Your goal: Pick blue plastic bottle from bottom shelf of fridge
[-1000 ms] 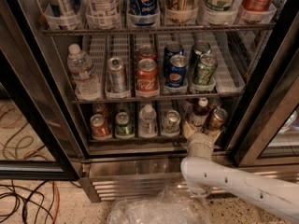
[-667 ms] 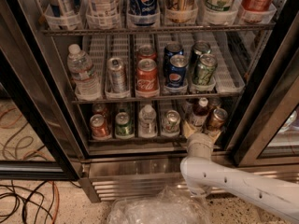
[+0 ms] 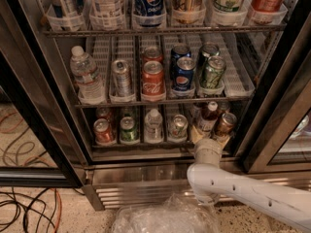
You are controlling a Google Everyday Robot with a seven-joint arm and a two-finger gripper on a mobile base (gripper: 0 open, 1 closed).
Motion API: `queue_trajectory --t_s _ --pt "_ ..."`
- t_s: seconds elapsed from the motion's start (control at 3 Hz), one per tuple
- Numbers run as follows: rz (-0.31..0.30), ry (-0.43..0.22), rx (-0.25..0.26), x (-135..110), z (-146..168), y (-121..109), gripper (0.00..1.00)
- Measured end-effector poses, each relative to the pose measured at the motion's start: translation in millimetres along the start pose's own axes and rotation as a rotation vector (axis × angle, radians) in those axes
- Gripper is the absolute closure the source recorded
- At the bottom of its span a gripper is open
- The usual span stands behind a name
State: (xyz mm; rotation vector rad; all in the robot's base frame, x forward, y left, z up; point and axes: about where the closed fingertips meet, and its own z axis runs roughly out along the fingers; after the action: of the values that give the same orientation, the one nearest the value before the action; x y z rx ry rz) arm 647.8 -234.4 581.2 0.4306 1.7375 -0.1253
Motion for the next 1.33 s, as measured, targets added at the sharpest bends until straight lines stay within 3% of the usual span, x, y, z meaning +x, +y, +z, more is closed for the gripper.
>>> queue_trajectory --t_s 1.0,1.33 --pt "0.000 0.000 0.000 0.0 0.0 0.0 1.00" --pt "0.000 0.000 0.000 -0.6 -1.2 0.0 1.00"
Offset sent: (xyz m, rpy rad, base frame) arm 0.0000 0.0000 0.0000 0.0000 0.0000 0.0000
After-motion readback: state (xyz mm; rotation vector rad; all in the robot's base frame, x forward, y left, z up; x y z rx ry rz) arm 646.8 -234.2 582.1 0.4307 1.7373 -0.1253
